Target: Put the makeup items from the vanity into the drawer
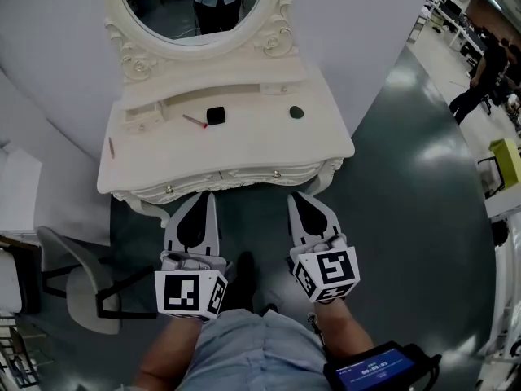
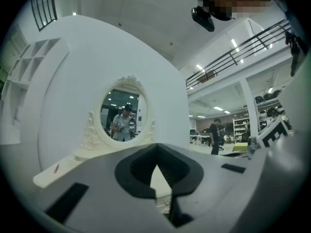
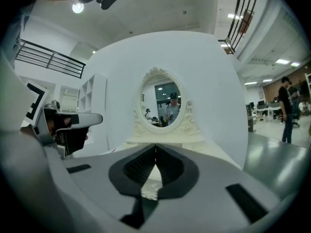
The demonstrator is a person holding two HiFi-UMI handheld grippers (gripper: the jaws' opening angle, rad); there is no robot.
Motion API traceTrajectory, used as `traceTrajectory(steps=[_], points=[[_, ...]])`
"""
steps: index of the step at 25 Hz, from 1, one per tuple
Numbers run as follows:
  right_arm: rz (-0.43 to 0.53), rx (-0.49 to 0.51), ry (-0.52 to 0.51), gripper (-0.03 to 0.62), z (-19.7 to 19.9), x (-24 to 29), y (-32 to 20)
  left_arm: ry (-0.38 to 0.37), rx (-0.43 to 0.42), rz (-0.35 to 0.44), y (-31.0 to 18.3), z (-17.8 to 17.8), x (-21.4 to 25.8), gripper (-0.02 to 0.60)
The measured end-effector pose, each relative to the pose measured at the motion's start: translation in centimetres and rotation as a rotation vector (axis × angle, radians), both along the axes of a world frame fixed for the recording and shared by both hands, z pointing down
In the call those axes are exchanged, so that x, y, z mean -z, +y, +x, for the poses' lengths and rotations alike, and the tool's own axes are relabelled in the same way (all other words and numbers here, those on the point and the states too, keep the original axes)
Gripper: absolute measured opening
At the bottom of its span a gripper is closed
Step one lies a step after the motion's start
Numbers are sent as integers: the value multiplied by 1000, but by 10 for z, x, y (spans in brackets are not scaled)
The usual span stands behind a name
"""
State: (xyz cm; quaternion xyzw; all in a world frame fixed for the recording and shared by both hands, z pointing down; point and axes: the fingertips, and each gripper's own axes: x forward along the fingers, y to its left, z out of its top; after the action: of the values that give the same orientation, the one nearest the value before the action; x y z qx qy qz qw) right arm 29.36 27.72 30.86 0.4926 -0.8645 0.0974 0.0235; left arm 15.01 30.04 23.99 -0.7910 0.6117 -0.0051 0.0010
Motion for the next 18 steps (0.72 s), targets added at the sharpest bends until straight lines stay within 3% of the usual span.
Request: traceTrajectory(steps=[9, 18], points=[[7, -94, 31, 2, -18, 8, -99, 26, -87, 15, -109, -25, 5, -2], [5, -185, 55, 2, -1, 13, -144, 32, -190, -14, -157, -7, -3, -2]])
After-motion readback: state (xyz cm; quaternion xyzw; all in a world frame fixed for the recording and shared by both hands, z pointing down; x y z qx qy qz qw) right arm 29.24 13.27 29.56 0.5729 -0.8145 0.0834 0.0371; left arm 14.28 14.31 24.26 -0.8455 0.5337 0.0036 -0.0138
